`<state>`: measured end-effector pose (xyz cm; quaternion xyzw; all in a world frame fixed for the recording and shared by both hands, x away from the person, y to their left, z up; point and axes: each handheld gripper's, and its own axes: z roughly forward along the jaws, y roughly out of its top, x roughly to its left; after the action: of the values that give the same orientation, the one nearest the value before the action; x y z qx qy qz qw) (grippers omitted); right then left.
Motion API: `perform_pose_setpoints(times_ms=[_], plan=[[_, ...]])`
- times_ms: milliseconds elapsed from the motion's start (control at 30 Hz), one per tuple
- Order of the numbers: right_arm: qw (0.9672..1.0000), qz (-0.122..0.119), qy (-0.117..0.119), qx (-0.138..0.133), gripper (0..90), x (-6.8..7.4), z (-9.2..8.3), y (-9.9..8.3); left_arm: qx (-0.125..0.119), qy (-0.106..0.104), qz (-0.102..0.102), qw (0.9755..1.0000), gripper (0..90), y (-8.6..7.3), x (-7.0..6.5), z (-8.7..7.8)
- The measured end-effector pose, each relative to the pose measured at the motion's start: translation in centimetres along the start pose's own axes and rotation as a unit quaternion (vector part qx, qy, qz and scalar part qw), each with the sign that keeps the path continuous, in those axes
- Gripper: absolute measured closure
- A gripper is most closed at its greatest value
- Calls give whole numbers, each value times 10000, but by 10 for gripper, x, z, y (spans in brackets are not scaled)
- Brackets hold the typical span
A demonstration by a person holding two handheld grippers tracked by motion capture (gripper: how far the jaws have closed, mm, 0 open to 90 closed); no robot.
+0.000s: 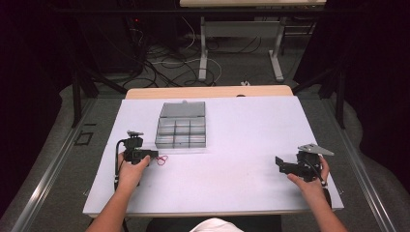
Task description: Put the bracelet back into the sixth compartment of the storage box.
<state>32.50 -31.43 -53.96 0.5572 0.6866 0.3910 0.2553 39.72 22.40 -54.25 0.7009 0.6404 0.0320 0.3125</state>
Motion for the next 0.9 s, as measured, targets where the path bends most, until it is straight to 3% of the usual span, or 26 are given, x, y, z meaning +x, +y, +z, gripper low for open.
perform_pose_setpoints(times_ms=[500, 900], plan=[[10000, 0, 16, 29, 47, 0, 1, 0, 147, -3, -81, 9999, 811, 0, 2, 2], [10000, 6, 16, 39, 48, 0, 1, -1, 119, 81, -103, 9998, 872, 0, 2, 3]])
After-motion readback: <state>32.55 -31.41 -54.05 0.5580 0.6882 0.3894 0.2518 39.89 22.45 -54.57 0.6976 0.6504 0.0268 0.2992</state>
